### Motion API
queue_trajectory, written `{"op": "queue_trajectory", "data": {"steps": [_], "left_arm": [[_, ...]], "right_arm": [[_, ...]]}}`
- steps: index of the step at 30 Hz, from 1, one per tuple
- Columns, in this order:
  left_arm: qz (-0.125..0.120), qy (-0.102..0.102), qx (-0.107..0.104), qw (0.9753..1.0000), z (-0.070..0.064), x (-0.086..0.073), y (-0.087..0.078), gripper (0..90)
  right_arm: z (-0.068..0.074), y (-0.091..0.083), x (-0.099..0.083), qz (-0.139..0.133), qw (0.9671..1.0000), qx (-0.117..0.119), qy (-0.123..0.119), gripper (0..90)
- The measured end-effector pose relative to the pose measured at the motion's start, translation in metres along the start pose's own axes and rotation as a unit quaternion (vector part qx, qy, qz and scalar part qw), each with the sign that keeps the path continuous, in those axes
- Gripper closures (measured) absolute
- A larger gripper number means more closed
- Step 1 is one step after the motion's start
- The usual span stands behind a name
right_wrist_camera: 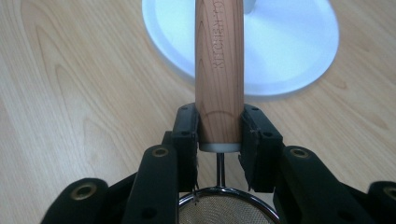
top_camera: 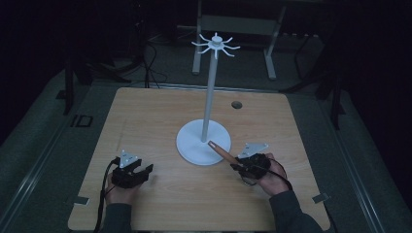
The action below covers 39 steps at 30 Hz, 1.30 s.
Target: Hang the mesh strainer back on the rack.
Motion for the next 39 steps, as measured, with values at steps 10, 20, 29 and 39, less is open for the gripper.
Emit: {"op": "queue_trajectory", "data": {"steps": [10, 20, 29, 39], "left_arm": [[-0.004, 0.000, 0.001, 1.0000, 0.000, 0.001, -0.001, 47.3], [-0.007, -0.003, 0.004, 1.0000, 0.001, 0.002, -0.002, 47.4], [-0.010, -0.005, 0.006, 0.9999, 0.003, 0.002, -0.003, 47.3], [-0.013, -0.008, 0.007, 0.9999, 0.003, 0.003, -0.003, 47.3]], "right_arm": [[-0.006, -0.007, 0.013, -0.038, 0.9990, -0.009, 0.020, 69.4], [-0.011, -0.013, 0.028, -0.073, 0.9967, -0.018, 0.031, 69.4], [-0.015, -0.019, 0.043, -0.110, 0.9926, -0.021, 0.048, 69.4], [-0.021, -0.033, 0.063, -0.153, 0.9860, -0.024, 0.062, 69.4]]}}
Point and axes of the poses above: each handheld gripper's, and its own axes: y roughly forward along the jaws, x roughly out of its top, z roughly to its left, the point moved 10 cm from there along y, roughly forward along the jaws
